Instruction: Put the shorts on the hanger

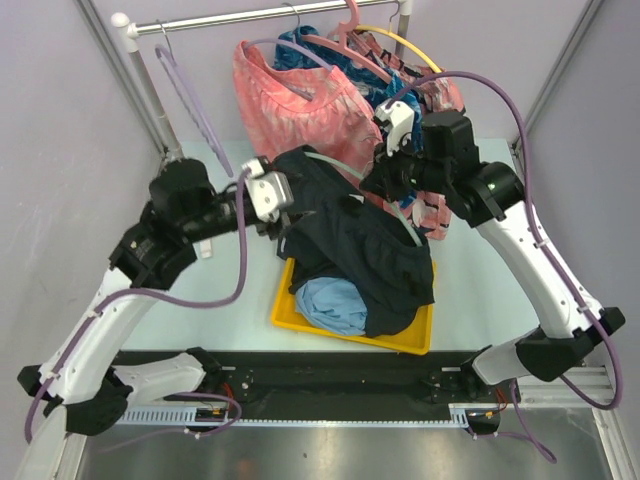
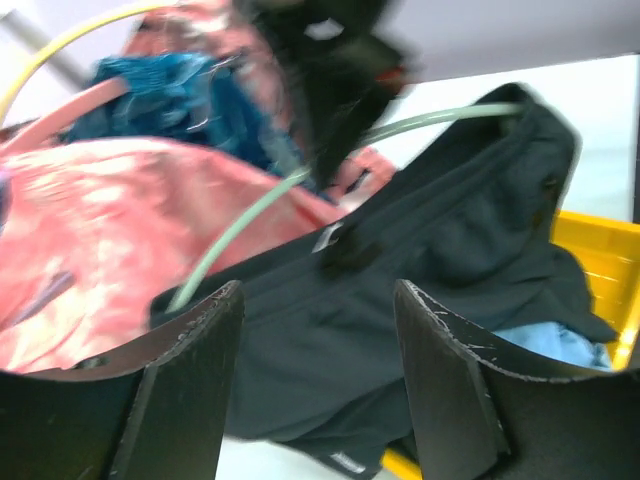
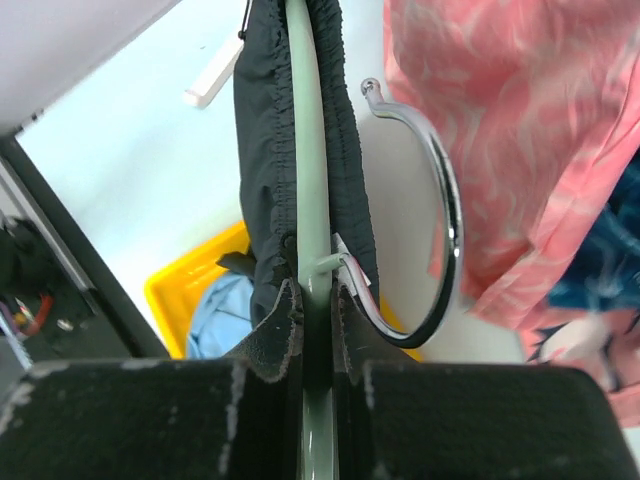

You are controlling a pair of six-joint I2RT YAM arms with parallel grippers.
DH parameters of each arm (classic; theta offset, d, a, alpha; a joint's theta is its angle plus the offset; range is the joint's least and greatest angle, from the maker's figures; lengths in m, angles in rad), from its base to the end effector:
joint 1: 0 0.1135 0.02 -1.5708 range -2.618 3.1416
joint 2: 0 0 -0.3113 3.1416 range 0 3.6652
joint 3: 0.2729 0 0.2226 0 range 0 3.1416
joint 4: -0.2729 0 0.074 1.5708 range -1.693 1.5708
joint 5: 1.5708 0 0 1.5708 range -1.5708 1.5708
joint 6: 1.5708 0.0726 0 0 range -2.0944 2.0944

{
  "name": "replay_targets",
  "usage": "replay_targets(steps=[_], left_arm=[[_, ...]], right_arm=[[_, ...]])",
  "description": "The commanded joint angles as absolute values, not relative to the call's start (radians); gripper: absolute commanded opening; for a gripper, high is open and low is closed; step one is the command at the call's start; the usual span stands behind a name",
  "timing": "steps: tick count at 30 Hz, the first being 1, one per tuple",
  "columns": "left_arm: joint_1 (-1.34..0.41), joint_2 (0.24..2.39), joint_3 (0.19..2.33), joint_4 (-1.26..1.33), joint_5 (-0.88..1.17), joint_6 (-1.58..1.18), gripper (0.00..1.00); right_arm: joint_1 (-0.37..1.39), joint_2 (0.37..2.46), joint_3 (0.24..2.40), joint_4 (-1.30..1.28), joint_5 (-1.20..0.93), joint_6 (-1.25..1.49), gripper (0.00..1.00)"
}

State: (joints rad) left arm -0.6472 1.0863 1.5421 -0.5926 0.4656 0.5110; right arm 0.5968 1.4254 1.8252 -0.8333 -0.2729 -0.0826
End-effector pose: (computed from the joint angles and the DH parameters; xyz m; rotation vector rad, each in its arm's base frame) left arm 0.1229 -0.1337 0.5183 1.2117 1.2177 -0.4978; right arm 0.2203 0.1733 0.4998 -0.8446 1.8552 0.5996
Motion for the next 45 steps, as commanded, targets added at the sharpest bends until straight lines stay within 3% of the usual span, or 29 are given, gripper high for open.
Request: replay_targets(steps=[1, 4, 11, 19, 34, 37, 40, 41, 43, 45], left_arm=[[-0.854, 1.010, 1.357, -0.431, 0.284, 0.596, 0.65], [-1.022, 0.973, 1.258, -0.351, 0.169, 0.766, 0.61], [-1.160, 0.980, 1.154, -0.155, 0.025, 1.116, 0.47], [-1.189, 1.028, 1.068, -0.136, -0.046, 1.449, 0.47], [-1.215, 1.134, 1.006, -0.005, -0.190, 1.706, 0.49], [-1.218, 1.141, 0.999, 0.023, -0.206, 1.733, 0.37], [-1.218, 1.140, 0.988, 0.043, -0.213, 1.766, 0.15], [-1.218, 1.138, 0.989, 0.046, -0.213, 1.772, 0.03], [-1.218, 1.131, 0.992, 0.057, -0.215, 1.784, 0.00], [-1.215, 1.123, 0.999, 0.066, -0.209, 1.796, 0.00]], right_arm=[[0.604, 1.446, 1.881, -0.732, -0.293, 0.139, 0.00], [0.658, 1.465, 1.878, -0.724, -0.203, 0.210, 0.00], [0.781, 1.505, 1.924, -0.723, 0.005, 0.242, 0.00], [0.841, 1.560, 1.999, -0.762, 0.133, 0.252, 0.00], [0.865, 1.608, 2.046, -0.782, 0.187, 0.273, 0.00], [0.870, 1.609, 2.054, -0.776, 0.202, 0.278, 0.00], [0.870, 1.609, 2.059, -0.775, 0.198, 0.281, 0.00], [0.870, 1.605, 2.059, -0.773, 0.198, 0.281, 0.00], [0.868, 1.597, 2.054, -0.762, 0.193, 0.270, 0.00], [0.868, 1.586, 2.054, -0.756, 0.198, 0.255, 0.08]])
